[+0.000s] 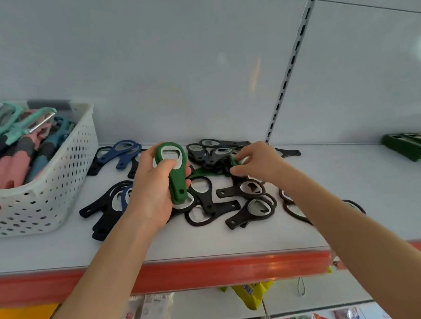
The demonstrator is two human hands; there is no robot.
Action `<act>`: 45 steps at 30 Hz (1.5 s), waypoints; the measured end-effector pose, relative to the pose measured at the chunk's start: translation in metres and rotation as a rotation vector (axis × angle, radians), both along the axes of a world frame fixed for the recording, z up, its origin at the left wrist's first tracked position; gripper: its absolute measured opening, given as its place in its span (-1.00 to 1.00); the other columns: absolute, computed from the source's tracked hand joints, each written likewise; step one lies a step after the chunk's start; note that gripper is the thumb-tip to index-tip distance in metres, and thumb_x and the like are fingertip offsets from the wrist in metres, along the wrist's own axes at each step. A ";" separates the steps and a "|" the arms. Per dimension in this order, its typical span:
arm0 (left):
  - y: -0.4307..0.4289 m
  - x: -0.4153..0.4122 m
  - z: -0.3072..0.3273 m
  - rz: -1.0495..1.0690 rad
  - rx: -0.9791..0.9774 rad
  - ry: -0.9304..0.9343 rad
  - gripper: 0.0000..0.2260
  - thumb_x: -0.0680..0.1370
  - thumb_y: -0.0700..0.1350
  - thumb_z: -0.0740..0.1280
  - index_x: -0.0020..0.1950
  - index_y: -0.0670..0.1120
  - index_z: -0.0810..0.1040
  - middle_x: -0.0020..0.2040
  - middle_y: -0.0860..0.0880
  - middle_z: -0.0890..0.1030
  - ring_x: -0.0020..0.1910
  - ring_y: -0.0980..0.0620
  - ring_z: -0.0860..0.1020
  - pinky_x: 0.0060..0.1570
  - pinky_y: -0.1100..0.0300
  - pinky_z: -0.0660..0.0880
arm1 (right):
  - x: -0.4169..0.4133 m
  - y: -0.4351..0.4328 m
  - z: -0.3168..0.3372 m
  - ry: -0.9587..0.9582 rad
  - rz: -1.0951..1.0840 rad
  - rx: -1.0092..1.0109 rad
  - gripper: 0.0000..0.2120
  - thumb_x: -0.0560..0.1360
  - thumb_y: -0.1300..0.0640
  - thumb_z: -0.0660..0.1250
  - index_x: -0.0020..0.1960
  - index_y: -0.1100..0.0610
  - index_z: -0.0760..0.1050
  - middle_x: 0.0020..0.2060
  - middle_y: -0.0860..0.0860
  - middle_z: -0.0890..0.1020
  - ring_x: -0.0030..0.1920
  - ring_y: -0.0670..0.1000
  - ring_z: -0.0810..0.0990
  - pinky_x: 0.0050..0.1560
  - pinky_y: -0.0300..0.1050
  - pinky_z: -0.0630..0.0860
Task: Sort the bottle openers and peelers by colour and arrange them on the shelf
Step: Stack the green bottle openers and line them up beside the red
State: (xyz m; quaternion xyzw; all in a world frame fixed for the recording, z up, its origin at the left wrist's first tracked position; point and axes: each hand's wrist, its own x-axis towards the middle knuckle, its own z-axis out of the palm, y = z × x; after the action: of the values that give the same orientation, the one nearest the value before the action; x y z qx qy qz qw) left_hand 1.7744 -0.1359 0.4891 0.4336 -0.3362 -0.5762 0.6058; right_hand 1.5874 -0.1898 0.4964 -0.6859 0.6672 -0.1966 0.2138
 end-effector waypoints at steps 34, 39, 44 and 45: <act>0.006 0.038 -0.003 0.137 -0.036 0.259 -0.92 0.62 -0.08 0.12 0.05 0.03 0.38 -0.12 -0.10 0.56 -0.28 0.00 0.56 -0.27 0.16 0.45 | 0.009 -0.024 -0.009 0.399 0.408 -0.187 -0.82 0.52 0.14 0.24 0.00 0.10 0.62 0.06 0.03 0.59 0.07 0.08 0.55 0.09 0.00 0.49; 0.013 0.044 -0.006 0.135 -0.015 0.268 -0.87 0.62 -0.06 0.11 0.00 0.06 0.44 -0.11 -0.10 0.55 -0.27 -0.01 0.56 -0.29 0.17 0.49 | 0.040 -0.039 -0.010 0.519 0.629 -0.176 -0.73 0.49 0.09 0.32 0.16 0.14 0.55 0.11 0.07 0.56 0.18 0.10 0.45 0.21 -0.07 0.35; 0.019 0.046 -0.011 0.099 0.002 0.278 -0.88 0.62 -0.07 0.12 0.03 0.03 0.44 -0.10 -0.13 0.55 -0.29 -0.02 0.57 -0.32 0.18 0.49 | 0.048 -0.054 -0.006 0.584 0.615 -0.067 -0.63 0.53 0.00 0.26 0.31 0.05 0.44 0.27 0.07 0.42 0.31 0.09 0.31 0.33 0.00 0.26; 0.020 0.045 -0.012 0.089 0.003 0.277 -0.88 0.62 -0.07 0.12 0.03 0.02 0.44 -0.10 -0.14 0.54 -0.29 -0.02 0.57 -0.33 0.18 0.50 | 0.049 -0.054 -0.005 0.611 0.623 -0.072 -0.64 0.54 0.00 0.24 0.31 0.03 0.44 0.28 0.07 0.40 0.32 0.09 0.29 0.33 0.02 0.27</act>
State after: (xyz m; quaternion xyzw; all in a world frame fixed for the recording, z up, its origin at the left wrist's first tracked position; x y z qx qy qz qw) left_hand 1.8197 -0.1164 0.4776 0.3651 -0.2289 -0.6036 0.6708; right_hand 1.6365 -0.2442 0.4913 -0.8882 0.4537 0.0658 0.0317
